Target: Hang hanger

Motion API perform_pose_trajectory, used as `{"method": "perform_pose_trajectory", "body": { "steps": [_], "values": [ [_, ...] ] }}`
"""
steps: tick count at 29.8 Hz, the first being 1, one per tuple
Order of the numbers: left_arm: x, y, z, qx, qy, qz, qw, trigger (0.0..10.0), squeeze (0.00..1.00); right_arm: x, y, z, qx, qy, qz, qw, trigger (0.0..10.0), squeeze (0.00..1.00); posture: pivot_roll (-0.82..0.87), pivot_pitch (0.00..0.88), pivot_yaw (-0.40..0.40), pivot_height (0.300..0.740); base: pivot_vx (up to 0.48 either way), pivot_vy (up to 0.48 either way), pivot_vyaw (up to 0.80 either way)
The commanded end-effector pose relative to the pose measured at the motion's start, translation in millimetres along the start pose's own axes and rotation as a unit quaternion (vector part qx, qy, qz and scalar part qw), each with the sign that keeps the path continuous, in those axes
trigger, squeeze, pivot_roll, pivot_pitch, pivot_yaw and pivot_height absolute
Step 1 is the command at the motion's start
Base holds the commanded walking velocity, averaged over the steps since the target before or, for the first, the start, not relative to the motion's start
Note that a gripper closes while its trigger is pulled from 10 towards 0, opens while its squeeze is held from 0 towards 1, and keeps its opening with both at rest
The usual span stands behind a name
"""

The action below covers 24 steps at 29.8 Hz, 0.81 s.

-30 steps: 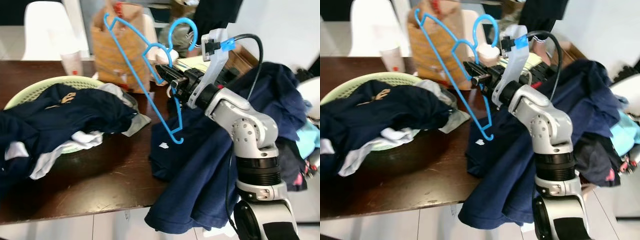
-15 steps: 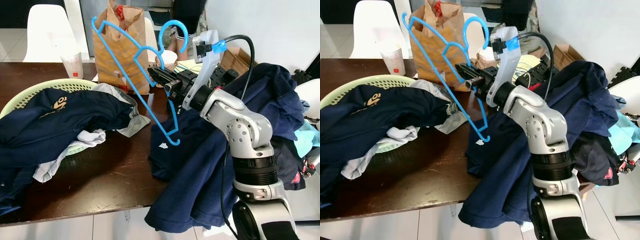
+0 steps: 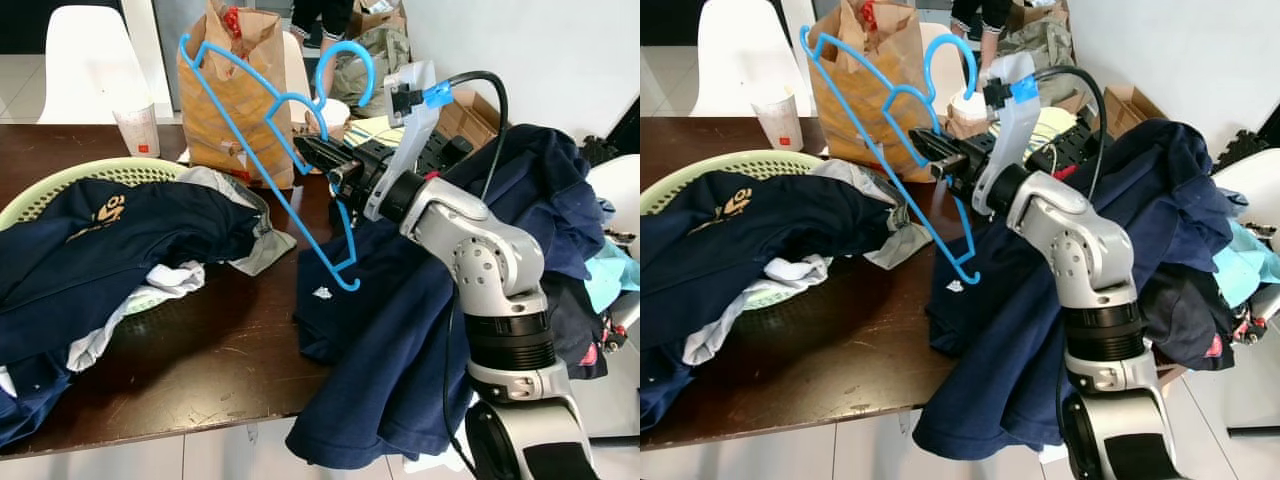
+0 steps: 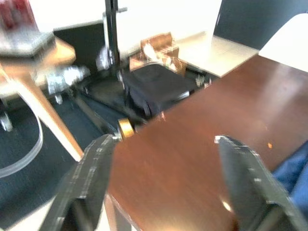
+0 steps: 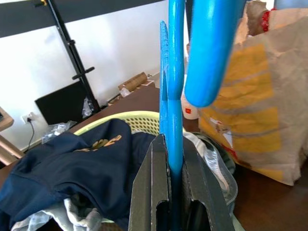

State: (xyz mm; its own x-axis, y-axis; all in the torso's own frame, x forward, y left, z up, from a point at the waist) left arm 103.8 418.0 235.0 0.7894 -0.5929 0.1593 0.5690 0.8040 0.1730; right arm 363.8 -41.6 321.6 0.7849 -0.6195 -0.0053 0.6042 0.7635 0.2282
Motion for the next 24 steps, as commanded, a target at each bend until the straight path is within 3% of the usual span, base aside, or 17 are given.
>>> {"method": "perform_pose_trajectory", "body": {
  "steps": [1, 3, 4, 5, 6, 7, 8, 9, 10, 12, 14, 15, 16, 18, 19, 21, 24],
  "values": [
    [33.4, -1.4, 18.0, 0.033, 0.068, -0.066, 0.995, 10.0, 1.0, 0.8, -0.1, 0.3, 0.0, -0.005, 0.002, 1.0, 10.0, 0.0, 0.06, 0.138, -0.066, 0.74, 0.0, 0.0, 0.0],
    [71.4, -8.0, 16.6, 0.041, 0.119, -0.153, 0.98, 10.0, 1.0, 0.8, 0.2, 0.2, 0.0, -0.005, 0.002, 1.0, 10.0, 0.0, 0.05, 0.138, -0.064, 0.74, 0.0, 0.0, 0.0],
    [71.4, -8.0, 16.6, 0.041, 0.119, -0.153, 0.98, 10.0, 1.0, 0.8, 0.2, 0.2, 0.0, -0.005, 0.002, 1.0, 10.0, 0.0, 0.05, 0.138, -0.064, 0.74, 0.0, 0.0, 0.0],
    [98.7, -16.7, 8.9, 0.038, 0.141, -0.224, 0.964, 10.0, 1.0, 0.7, 0.5, 0.1, 0.0, -0.005, 0.002, 1.0, 10.0, 0.0, 0.05, 0.137, -0.066, 0.74, 0.0, 0.0, 0.0],
    [98.7, -16.7, 8.9, 0.038, 0.141, -0.224, 0.964, 10.0, 1.0, 0.7, 0.5, 0.1, 0.0, -0.005, 0.002, 1.0, 10.0, 0.0, 0.05, 0.137, -0.066, 0.74, 0.0, 0.0, 0.0],
    [118.8, -25.8, 2.3, 0.034, 0.154, -0.278, 0.947, 10.0, 1.0, 0.6, 0.7, 0.1, 0.0, -0.005, 0.002, 1.0, 10.0, 0.0, 0.05, 0.137, -0.067, 0.74, 0.0, 0.0, 0.0],
    [118.8, -25.8, 2.3, 0.034, 0.154, -0.278, 0.947, 10.0, 1.0, 0.6, 0.7, 0.1, 0.0, -0.005, 0.002, 1.0, 10.0, 0.0, 0.05, 0.137, -0.067, 0.74, 0.0, 0.0, 0.0],
    [137.9, -35.4, -2.6, 0.036, 0.166, -0.326, 0.93, 10.0, 1.0, 0.6, 0.8, 0.1, 0.0, -0.005, 0.002, 1.0, 10.0, 0.0, 0.05, 0.138, -0.068, 0.74, 0.0, 0.0, 0.0],
    [137.9, -35.4, -2.6, 0.036, 0.166, -0.326, 0.93, 10.0, 1.0, 0.6, 0.8, 0.1, 0.0, -0.005, 0.002, 1.0, 10.0, 0.0, 0.05, 0.138, -0.068, 0.74, 0.0, 0.0, 0.0],
    [190.6, -58.7, -11.4, 0.062, 0.211, -0.436, 0.873, 10.0, 1.0, 1.0, 1.5, -0.4, -0.001, -0.005, 0.001, 1.0, 10.0, 0.0, 0.05, 0.136, -0.07, 0.74, 0.0, 0.0, 0.0],
    [190.6, -58.7, -11.4, 0.062, 0.211, -0.436, 0.873, 10.0, 1.0, 1.0, 1.5, -0.4, -0.001, -0.005, 0.001, 1.0, 10.0, 0.0, 0.05, 0.136, -0.07, 0.74, 0.0, 0.0, 0.0],
    [213.7, -73.5, -18.7, 0.078, 0.248, -0.49, 0.832, 10.0, 1.0, 1.1, 1.6, -0.7, -0.002, -0.005, 0.0, 1.0, 10.0, 0.0, 0.04, 0.132, -0.067, 0.74, 0.0, 0.0, 0.0],
    [229.8, -85.9, -23.8, 0.099, 0.283, -0.529, 0.794, 10.0, 0.76, 1.2, 1.9, -0.4, -0.001, -0.005, -0.001, 1.0, 10.0, 0.0, 0.04, 0.13, -0.068, 0.74, 0.0, 0.0, 0.0],
    [229.8, -85.9, -23.8, 0.099, 0.283, -0.529, 0.794, 10.0, 0.76, 1.2, 1.9, -0.4, -0.001, -0.005, -0.001, 1.0, 10.0, 0.0, 0.04, 0.13, -0.068, 0.74, 0.0, 0.0, 0.0],
    [238.0, -93.6, -27.0, 0.112, 0.306, -0.552, 0.768, 10.0, 0.0, 1.4, 2.0, -0.1, -0.001, -0.006, -0.001, 1.0, 10.0, 0.0, 0.04, 0.13, -0.068, 0.74, 0.0, 0.0, 0.0],
    [244.0, -102.3, -27.6, 0.127, 0.33, -0.571, 0.741, 10.0, 0.0, 2.1, 1.6, 0.9, -0.001, -0.007, -0.003, 1.0, 10.0, 0.0, 0.03, 0.133, -0.062, 0.74, 0.0, 0.0, 0.0],
    [243.9, -105.9, -28.5, 0.124, 0.335, -0.579, 0.733, 10.0, 0.0, 3.1, 0.9, 1.2, -0.001, -0.008, -0.005, 1.0, 10.0, 0.0, 0.03, 0.134, -0.062, 0.74, 0.0, 0.0, 0.0]
  ]
}}
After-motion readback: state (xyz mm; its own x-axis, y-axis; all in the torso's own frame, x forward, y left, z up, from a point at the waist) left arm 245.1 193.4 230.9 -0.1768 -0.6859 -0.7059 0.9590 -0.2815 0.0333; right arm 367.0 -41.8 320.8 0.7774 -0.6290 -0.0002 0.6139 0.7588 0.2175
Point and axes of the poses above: a point about 5 cm out from each wrist's last joint towards the gripper, its own y axis pointing out of the wrist towards the gripper, its own z axis along the axis of the wrist's last joint, x = y × z, the point moved 5 cm from there along y, pointing out of the wrist towards the gripper, and after that the axes turned 5 degrees about -y, right-handed, at the moved point
